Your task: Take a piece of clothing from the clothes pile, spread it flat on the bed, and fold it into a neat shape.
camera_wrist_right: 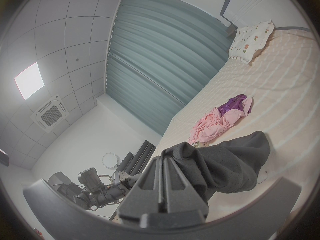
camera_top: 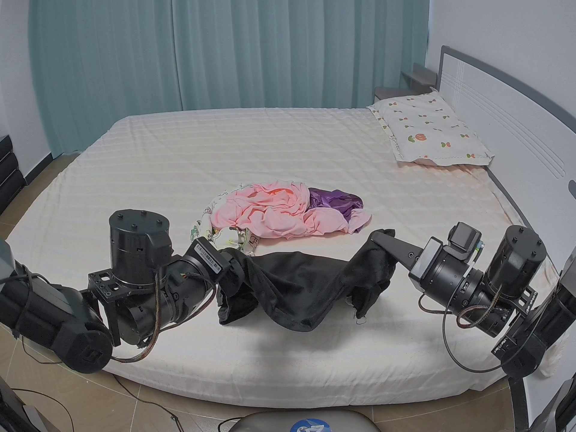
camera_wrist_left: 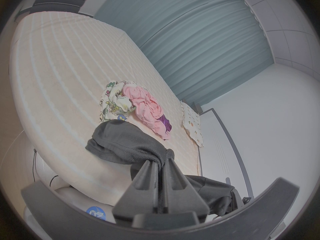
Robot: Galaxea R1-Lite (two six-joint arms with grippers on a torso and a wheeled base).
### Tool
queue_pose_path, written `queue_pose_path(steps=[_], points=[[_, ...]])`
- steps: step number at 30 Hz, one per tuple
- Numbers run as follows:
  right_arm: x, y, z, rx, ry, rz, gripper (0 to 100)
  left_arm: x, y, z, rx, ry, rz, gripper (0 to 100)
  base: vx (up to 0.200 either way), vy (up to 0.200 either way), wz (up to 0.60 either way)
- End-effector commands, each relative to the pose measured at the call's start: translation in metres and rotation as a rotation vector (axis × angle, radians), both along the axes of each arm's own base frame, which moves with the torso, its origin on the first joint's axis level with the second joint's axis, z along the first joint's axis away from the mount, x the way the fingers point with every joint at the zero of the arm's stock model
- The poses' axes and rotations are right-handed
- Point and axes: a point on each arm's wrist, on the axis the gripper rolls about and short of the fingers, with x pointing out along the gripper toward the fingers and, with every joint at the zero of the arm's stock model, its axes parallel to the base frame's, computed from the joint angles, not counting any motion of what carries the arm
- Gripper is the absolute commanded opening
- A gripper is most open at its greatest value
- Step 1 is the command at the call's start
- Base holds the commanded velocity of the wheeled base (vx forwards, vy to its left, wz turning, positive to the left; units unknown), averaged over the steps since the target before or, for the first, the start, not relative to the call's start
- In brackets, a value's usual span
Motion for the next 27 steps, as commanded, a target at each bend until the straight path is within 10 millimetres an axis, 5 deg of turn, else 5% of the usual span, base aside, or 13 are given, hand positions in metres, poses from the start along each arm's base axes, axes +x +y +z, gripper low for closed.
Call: queue_pose_path(steps=[1,27], points=[[-0.0001,-0.0006,0.0022,0.009,-0.016,-0.002,0,0.0025,0.0027,0.0039,-0.007,-0.012,0.013,0,0.0,0.2,0.0],[-0.0059,0.0047,0.0068,0.019,-0.029,0.026,0,0.0017,0.0052,0.0086,-0.009,-0.018,0.015,0,0.0,0.2,0.0]])
